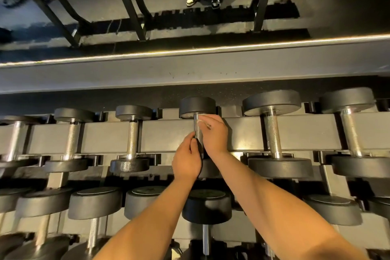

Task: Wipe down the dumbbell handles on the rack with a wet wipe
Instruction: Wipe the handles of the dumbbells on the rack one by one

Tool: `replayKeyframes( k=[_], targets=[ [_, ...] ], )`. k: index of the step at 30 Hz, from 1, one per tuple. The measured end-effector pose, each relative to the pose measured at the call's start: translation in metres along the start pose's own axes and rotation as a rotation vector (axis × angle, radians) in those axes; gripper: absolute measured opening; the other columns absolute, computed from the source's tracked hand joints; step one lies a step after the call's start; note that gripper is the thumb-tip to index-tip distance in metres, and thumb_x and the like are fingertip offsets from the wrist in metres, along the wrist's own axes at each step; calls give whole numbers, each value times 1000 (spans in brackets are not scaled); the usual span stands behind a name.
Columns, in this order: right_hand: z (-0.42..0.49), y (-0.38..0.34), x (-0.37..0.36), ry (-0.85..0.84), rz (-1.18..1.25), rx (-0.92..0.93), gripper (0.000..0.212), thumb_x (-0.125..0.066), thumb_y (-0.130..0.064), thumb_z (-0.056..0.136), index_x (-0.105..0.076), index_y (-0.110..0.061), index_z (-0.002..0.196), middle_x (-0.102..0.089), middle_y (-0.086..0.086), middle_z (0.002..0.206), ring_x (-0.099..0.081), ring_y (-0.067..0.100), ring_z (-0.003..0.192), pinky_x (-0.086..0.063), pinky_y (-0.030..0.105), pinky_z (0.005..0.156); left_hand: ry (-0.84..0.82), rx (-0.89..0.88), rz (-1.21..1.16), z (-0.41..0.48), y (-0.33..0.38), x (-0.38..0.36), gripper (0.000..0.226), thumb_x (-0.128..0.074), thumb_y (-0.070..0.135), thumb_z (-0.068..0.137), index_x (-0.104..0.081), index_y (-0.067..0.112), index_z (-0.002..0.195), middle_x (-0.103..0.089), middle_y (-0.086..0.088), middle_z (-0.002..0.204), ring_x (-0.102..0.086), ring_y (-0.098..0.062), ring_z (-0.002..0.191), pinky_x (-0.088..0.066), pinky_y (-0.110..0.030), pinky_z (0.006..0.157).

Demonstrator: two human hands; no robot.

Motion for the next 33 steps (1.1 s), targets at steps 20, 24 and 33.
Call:
replayKeyframes(
  k=[20, 24, 33],
  targets=[
    [-30, 16, 0, -43, -76, -52, 16, -68, -9, 93, -77, -15, 103, -61, -17, 90, -59, -5, 85, -45, 5, 81, -4, 59, 26, -4, 3, 4, 29, -32, 45, 109, -53, 53, 126, -60, 31, 95, -57, 10, 91, -43, -19, 78],
    [-26, 25, 1, -55, -58, -88, 16, -68, -10, 92, -78, -15, 104, -67, -7, 100, -60, -1, 89, -48, 10, 82, -8, 58, 17, -3, 2, 3, 31, -32, 45, 109, -53, 50, 130, -60, 30, 96, -57, 9, 91, -43, -19, 80],
    [-21, 34, -2, -84, -15, -161, 13, -68, -11, 93, -75, -15, 102, -70, -7, 96, -63, 0, 88, -48, 10, 78, 5, 56, 34, -4, 3, 4, 29, -32, 44, 109, -52, 52, 129, -60, 26, 97, -58, 6, 89, -42, -17, 76]
  ],
)
Point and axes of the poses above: each hand's wrist, its own z-axis towards the middle knuckle, its own x-axis out of the back of the hand, y = z × x, the point moved 9 cm from there along z, towards the middle knuckle
